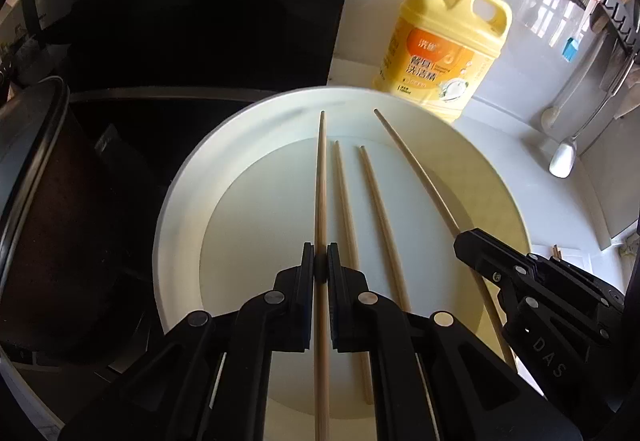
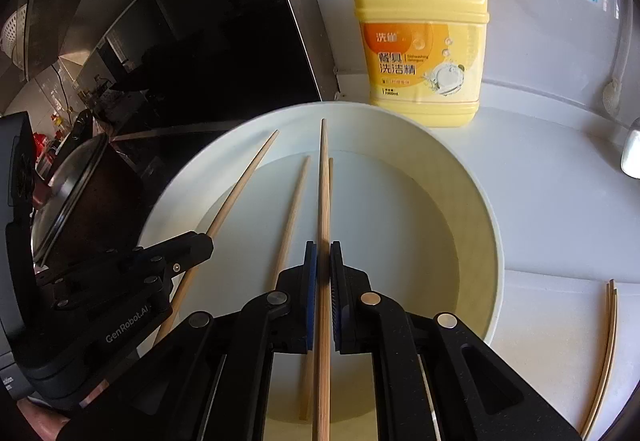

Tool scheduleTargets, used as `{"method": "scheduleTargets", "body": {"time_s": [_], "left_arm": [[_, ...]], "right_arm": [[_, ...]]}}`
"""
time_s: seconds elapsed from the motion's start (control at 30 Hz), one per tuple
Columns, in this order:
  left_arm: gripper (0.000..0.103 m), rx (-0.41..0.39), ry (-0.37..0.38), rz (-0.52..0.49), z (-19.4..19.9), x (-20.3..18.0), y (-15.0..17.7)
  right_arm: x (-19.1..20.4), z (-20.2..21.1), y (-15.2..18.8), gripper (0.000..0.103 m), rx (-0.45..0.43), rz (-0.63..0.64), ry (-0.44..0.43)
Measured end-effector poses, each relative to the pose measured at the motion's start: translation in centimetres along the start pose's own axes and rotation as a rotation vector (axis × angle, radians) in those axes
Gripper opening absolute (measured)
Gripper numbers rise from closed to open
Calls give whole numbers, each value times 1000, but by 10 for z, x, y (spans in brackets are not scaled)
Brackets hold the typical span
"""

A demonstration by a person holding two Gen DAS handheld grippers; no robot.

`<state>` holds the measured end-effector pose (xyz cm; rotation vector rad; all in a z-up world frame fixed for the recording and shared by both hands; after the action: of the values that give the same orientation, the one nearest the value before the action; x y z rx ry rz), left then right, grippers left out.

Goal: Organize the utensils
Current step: 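Carry both held chopsticks over the white water basin, then open both tools, dropping the chopsticks into the basin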

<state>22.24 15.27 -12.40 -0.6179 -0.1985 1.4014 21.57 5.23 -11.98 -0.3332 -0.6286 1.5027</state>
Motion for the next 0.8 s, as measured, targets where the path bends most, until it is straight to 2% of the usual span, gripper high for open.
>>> {"method": "scheduleTargets", "body": {"time_s": [0.47, 0.8], "left_arm": [[7, 114, -29, 34, -35, 11, 11], [8, 147, -50, 38, -39, 15, 18]], "right_arm": [[-10, -40, 15, 6, 156, -36, 6], [-11, -46, 19, 7, 184, -28, 17]]}}
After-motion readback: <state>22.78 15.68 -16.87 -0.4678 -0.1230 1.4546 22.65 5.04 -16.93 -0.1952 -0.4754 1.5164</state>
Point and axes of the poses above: each gripper's, at about its wrist camera, not at the fingertips, and z roughly against the way its jaws point, x to its left, y to its underside, the point moved 9 cm from there along -z, roughly the way its jaws point, and after that the axes turned 5 degrees about y, right-handed, at the moved point
